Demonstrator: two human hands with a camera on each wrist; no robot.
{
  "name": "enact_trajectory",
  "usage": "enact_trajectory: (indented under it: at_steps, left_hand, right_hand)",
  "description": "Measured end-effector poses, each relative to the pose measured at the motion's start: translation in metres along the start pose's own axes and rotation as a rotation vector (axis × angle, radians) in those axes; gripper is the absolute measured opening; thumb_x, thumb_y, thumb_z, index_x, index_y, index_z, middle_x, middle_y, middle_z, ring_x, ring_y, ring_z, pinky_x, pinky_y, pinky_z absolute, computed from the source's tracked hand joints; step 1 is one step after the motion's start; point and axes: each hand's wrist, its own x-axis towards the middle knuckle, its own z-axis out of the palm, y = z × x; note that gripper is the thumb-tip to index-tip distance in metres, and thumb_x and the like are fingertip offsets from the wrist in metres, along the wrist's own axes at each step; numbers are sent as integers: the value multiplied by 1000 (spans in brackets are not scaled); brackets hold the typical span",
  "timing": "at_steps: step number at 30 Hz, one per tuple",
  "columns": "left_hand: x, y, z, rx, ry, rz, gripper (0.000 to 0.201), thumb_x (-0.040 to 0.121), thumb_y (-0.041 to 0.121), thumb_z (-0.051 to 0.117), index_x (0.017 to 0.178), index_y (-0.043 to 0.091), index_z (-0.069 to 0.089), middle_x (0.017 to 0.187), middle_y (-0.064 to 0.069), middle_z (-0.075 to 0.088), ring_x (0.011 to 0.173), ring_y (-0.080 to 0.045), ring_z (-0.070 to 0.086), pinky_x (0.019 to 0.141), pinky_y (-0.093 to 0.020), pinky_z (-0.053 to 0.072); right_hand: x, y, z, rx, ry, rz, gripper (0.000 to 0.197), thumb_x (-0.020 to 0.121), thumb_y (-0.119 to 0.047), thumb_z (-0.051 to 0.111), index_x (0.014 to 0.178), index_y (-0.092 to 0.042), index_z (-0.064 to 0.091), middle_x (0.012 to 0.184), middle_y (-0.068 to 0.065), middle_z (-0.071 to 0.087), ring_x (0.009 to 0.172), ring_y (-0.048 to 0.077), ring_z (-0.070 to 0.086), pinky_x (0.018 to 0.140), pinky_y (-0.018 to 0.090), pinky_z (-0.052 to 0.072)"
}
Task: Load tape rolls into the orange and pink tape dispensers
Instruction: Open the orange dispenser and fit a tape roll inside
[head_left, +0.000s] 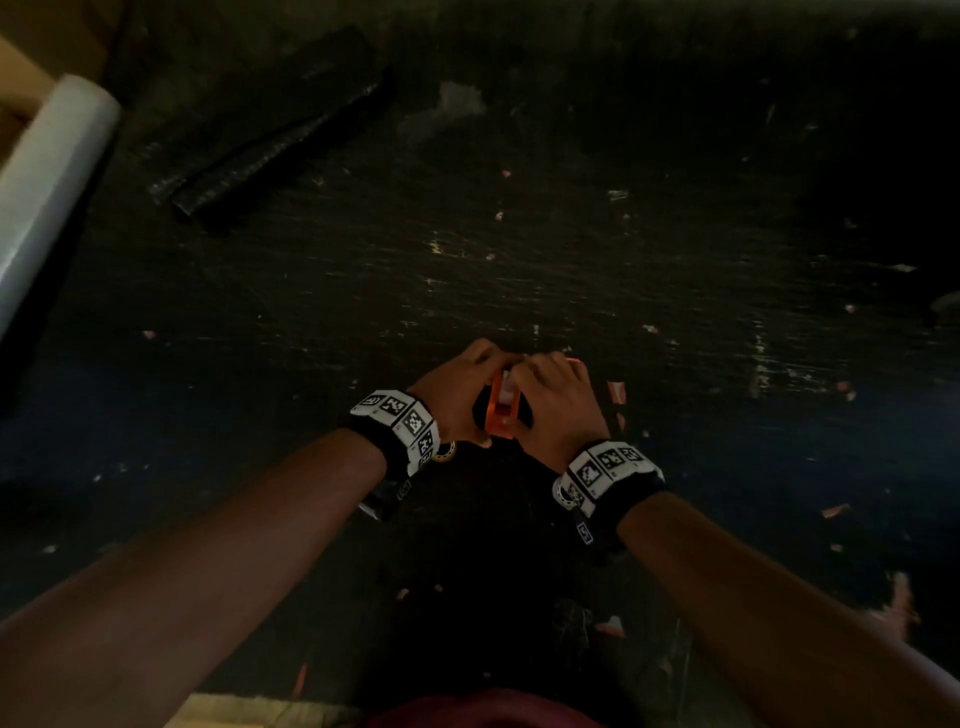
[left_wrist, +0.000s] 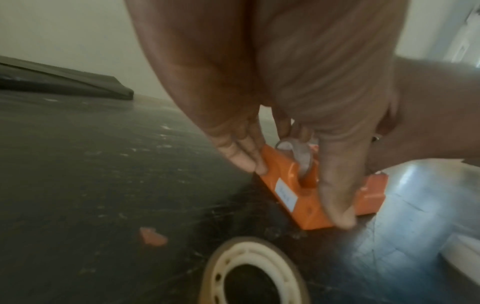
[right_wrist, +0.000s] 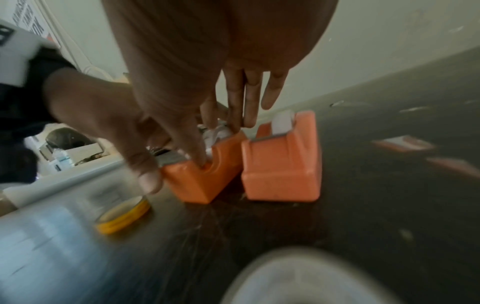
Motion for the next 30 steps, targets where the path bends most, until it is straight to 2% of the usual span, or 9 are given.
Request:
enact_trajectory:
  at_steps: [2,5,8,12,18,23,30]
  left_hand:
    - [1,0,-1,4,1,-8,116,55,22,100,152,30,37,144,5,37,128,-20,54,99,-31,48]
    - [2,-1,-2,6,-8,1,113,55,23,100,150,31,39,143,6,37,128,-20,54,102,-38,52]
    - [3,-1,-4,22,-23,12,109,56,23,99,148,31,41,141,5,39,127,-20,54,100,-36,52]
    - [5,-2,-8,33,-38,22,108,57,24,99,148,31,42,141,5,39,128,-20,53,99,-33,49]
    - [5,-5,-8,47,-39,50,112,58,29,98,152,31,38,143,4,38,126,-19,54,101,-36,52]
    - [6,-4,-8,55,-38,48,113,56,34,98,151,33,38,142,5,38,124,-18,55,101,-38,53]
    - [5,-5,-8,37,-35,46,112,57,28,98,151,31,39,141,6,39,125,-17,54,102,-36,51]
  right_hand:
    - [-2,-2,4,-2,29,10,42,74,-32,78,109,-16,61,119,11,60,111,31,54,98,50,40]
    - [-3,-5,8,-1,75,20,21,83,-26,68,102,-18,66,115,8,61,109,29,56,100,51,39]
    - [-5,-5,10,23,107,23,16,85,-24,62,98,-18,68,112,8,63,107,29,58,99,52,39]
    - [-10,-9,6,24,138,43,11,83,-25,69,92,-18,69,108,6,60,105,28,54,92,49,42]
    - [-36,-24,6,84,182,14,3,82,-20,67,81,-22,69,80,-5,69,82,18,62,85,45,43]
    - [-43,-26,20,94,71,45,8,81,-21,68,74,-25,69,71,-9,70,74,13,64,88,40,41]
    - [-40,-28,23,-38,-53,81,17,86,-24,67,69,-25,68,62,-7,67,66,16,64,89,46,45]
